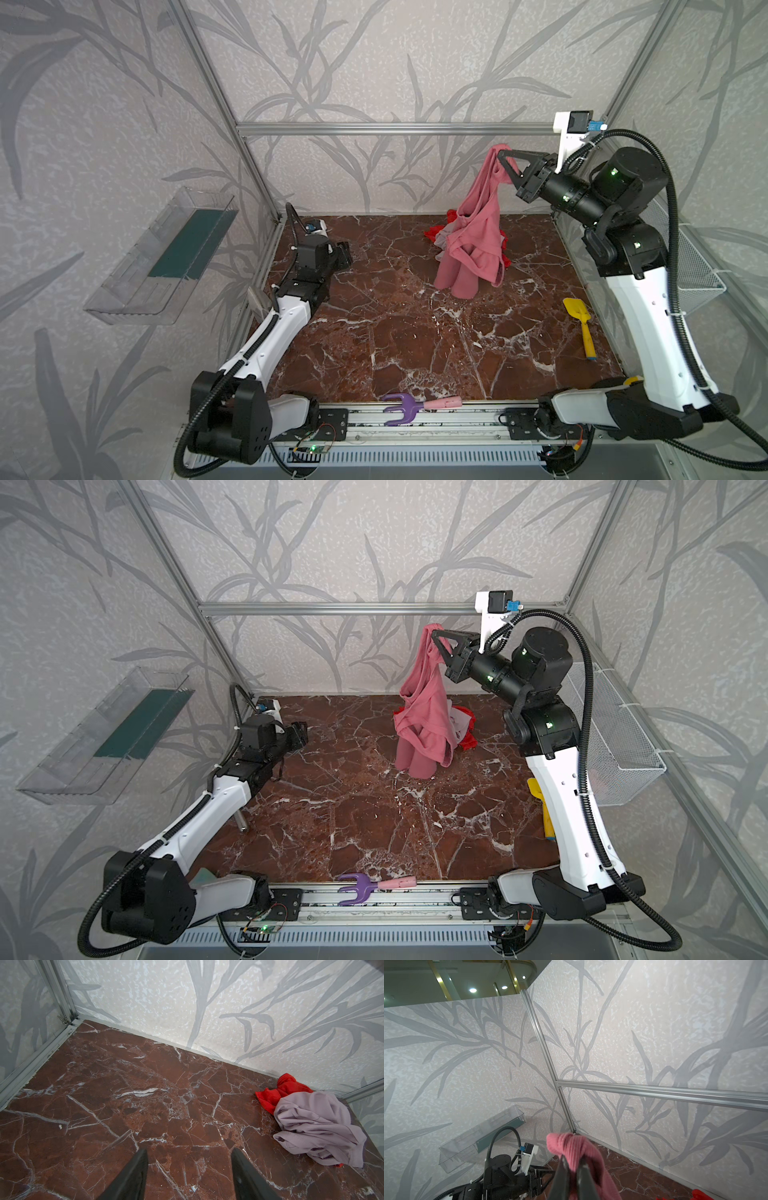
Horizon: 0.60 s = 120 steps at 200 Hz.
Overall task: Pick out a specific cloth from the pile
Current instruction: 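Lift the pink shirt with the right gripper up out of the pile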
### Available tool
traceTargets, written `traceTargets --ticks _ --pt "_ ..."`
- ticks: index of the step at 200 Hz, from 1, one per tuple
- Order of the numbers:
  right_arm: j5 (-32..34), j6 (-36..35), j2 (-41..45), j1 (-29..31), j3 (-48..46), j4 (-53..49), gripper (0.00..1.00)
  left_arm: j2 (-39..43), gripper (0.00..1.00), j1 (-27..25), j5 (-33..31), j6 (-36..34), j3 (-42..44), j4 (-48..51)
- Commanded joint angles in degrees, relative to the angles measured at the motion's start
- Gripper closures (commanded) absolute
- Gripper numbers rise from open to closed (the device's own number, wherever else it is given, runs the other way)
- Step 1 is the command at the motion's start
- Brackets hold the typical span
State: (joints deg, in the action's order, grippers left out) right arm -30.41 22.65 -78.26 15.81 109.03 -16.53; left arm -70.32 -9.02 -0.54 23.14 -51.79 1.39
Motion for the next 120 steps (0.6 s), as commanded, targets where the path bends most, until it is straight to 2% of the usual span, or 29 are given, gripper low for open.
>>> traceTargets --ticks 1,46,120 --pt "-4.9 3.4 0.5 -0.2 2.6 5.1 1.00 3.1 0.38 -0.2 -0.7 0.9 -1.8 2.2" --pt "-10.4 10.7 -1.0 1.2 1.2 11.2 1.00 6.6 0.39 -0.2 -2.6 2.2 -4.1 8.8" --pt "-5.9 4.1 -5.8 14.3 1.4 7.2 1.00 11.8 0.39 -0.2 -4.9 3.3 -9.4 21.6"
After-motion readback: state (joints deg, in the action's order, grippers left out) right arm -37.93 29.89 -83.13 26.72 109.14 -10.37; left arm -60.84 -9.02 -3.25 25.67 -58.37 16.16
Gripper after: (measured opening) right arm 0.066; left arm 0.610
